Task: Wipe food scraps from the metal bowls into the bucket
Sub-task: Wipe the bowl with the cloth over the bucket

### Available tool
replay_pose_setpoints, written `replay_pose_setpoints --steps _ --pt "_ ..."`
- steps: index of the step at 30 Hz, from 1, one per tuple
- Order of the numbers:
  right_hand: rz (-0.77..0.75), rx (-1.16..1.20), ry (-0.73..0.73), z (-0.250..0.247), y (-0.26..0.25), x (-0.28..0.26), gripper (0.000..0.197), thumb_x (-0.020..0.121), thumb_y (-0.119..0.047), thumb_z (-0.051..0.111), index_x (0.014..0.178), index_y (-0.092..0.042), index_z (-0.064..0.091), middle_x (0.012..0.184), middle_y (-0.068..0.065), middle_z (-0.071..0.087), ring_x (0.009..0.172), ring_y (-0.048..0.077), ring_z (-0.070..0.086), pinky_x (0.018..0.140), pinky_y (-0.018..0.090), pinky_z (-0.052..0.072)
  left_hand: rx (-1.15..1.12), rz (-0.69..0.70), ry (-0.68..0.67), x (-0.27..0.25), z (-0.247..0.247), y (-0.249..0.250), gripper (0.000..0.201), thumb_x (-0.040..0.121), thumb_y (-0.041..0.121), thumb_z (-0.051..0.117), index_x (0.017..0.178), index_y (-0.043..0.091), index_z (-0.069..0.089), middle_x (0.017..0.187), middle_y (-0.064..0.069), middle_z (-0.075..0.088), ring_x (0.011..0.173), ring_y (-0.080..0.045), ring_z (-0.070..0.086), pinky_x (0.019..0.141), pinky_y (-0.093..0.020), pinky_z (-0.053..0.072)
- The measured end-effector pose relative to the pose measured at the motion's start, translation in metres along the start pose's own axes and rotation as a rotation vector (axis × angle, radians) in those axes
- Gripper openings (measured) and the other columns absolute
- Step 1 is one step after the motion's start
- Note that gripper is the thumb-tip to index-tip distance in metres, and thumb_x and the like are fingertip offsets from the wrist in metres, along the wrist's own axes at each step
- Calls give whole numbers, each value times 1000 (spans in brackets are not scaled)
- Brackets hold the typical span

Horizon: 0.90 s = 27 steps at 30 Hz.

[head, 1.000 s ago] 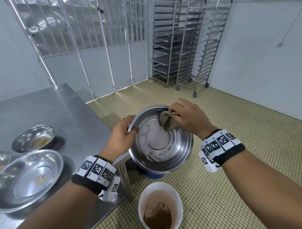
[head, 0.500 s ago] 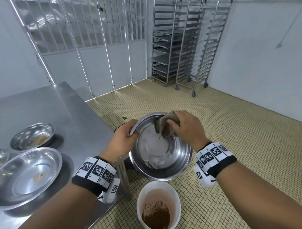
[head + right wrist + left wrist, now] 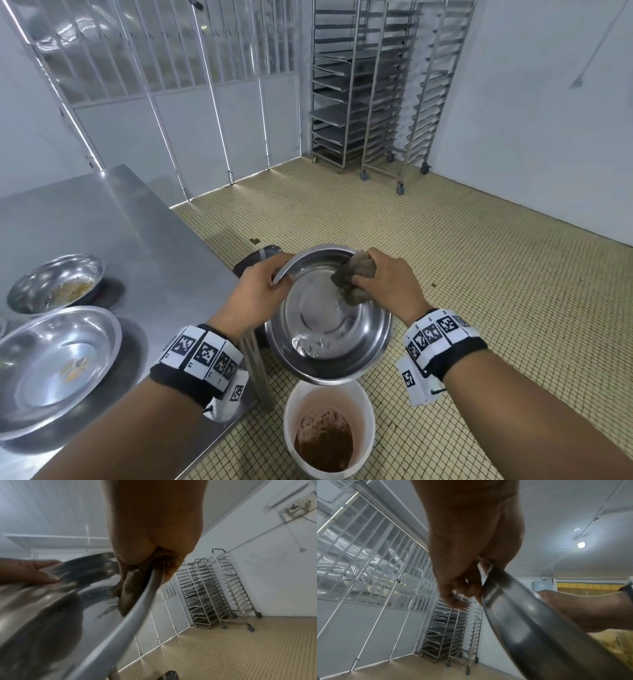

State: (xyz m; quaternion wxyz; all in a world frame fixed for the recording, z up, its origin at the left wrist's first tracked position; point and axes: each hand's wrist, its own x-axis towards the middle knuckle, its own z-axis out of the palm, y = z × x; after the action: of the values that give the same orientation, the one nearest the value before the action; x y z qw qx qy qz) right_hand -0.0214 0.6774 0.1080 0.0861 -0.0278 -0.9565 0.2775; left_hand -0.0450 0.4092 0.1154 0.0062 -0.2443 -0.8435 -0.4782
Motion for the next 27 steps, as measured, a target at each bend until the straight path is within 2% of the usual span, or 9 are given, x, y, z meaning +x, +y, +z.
replay_pose_setpoints --steps 2,7,9,12,15,17,19,22,27 --pt "13 65 28 -1 -2 1 26 87 -38 77 105 -25 64 86 -13 69 78 6 65 68 21 52 -11 -51 23 4 2 -1 24 103 24 58 120 36 69 101 16 74 94 -4 70 82 -29 55" --pt "-18 74 82 -8 -17 7 20 87 -29 78 95 -27 59 78 -18 62 71 3 62 57 10 39 -12 -26 42 7 17 2 18 99 37 58 114 40 68 96 15 73 89 -2 69 78 -24 55" --pt "19 130 138 -9 -15 6 24 87 -32 79 97 -26 57 81 -18 61 72 0 59 59 9 39 -61 -28 142 7 16 2 15 100 29 60 108 38 69 94 13 72 87 -5 69 76 -22 54" --pt "112 255 137 -7 -7 -1 25 88 -30 80 104 -25 60 87 -20 62 76 -8 57 58 0 41 -114 -35 217 8 11 -2 21 100 19 56 109 33 69 94 12 71 88 -12 69 77 -34 57" --pt "87 250 80 -10 -11 -1 19 88 -20 78 101 -25 66 87 -16 67 76 -3 65 68 10 54 5 -17 125 11 13 0 16 101 24 58 103 37 68 87 15 69 80 -3 66 69 -23 51" --pt "22 159 39 -15 -19 5 18 87 -18 77 100 -24 65 84 -16 67 74 1 67 64 12 53 50 -16 61 12 16 2 16 101 25 58 108 33 69 88 13 71 80 -2 66 68 -21 49" --pt "-13 111 64 -18 -23 8 19 88 -22 77 100 -26 64 84 -17 66 74 -2 63 59 7 43 45 -20 95 12 14 5 15 100 26 59 106 34 70 87 14 71 79 -3 67 67 -22 50" --pt "70 221 157 -12 -11 6 26 88 -31 78 108 -25 63 92 -15 68 81 -2 62 65 10 41 -94 -26 240 11 8 10 16 102 21 61 102 35 69 88 18 71 78 -3 67 64 -13 51" --pt "78 228 143 -12 -13 6 20 88 -28 78 105 -26 67 90 -15 67 81 -2 62 69 15 49 -67 -4 173 13 9 7 17 101 21 61 110 30 72 94 17 72 85 -5 70 71 -22 57"
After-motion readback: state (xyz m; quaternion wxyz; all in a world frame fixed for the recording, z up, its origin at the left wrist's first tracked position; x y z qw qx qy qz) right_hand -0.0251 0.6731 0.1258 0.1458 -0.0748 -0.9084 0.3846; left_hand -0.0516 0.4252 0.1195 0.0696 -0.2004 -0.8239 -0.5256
